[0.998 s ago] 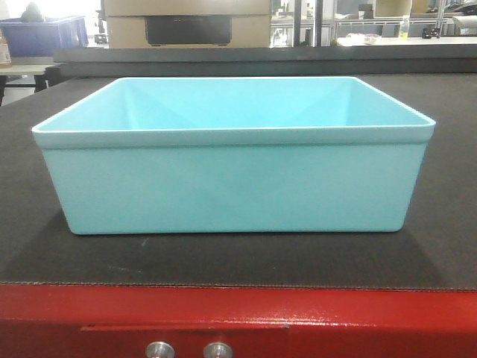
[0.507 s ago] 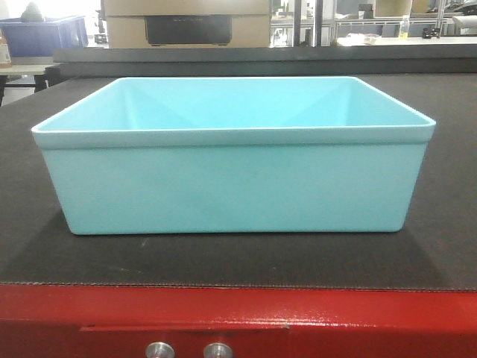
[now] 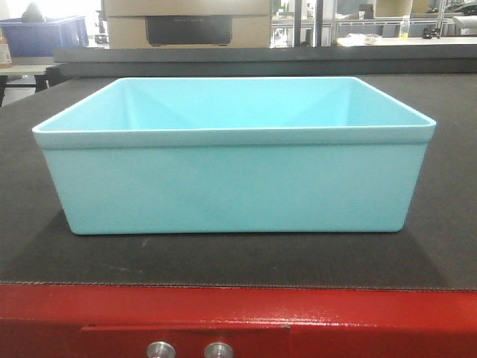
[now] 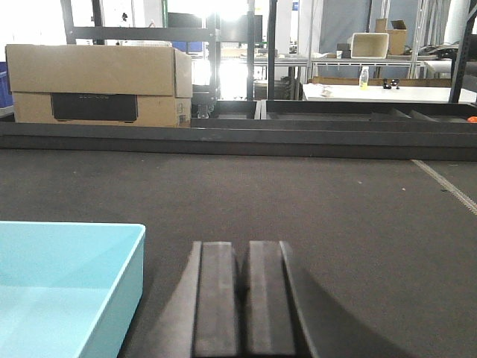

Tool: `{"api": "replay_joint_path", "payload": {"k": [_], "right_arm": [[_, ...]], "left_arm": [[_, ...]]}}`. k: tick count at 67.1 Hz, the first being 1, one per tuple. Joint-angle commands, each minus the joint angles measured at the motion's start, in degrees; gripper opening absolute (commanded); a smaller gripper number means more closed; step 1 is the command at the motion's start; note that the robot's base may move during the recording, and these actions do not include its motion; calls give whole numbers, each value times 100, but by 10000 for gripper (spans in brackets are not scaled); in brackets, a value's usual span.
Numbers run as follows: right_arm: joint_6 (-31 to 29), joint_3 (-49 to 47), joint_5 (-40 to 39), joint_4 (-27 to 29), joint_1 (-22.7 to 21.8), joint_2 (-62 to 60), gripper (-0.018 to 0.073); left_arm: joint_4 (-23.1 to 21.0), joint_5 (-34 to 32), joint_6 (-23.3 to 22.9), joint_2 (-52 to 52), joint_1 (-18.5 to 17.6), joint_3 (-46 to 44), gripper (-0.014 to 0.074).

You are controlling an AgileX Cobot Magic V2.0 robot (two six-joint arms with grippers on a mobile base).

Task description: Fetch blue bin and place on conveyor start

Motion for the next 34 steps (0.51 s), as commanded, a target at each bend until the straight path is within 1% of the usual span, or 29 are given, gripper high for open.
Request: {"api": "replay_joint_path", "payload": {"k": [1, 9, 17, 22, 31, 34], "right_arm": [[3, 22, -132, -68, 2, -22, -162], [3, 22, -132, -68, 2, -22, -162], [3, 22, -132, -68, 2, -22, -162], [3, 22, -132, -68, 2, -22, -162], [3, 22, -139, -68, 2, -22, -162], [3, 22, -139, -68, 2, -22, -162]], "left_arm": [[118, -113, 79, -159, 251, 96, -111], [42, -516, 79, -643, 589, 663, -111], [-131, -872, 79, -1108, 801, 1397, -111], [-193, -1233, 79, -1115, 822, 1899, -111], [-205, -2195, 79, -1115, 750, 2693, -111], [-205, -2589, 79, -1115, 750, 2757, -111]]}}
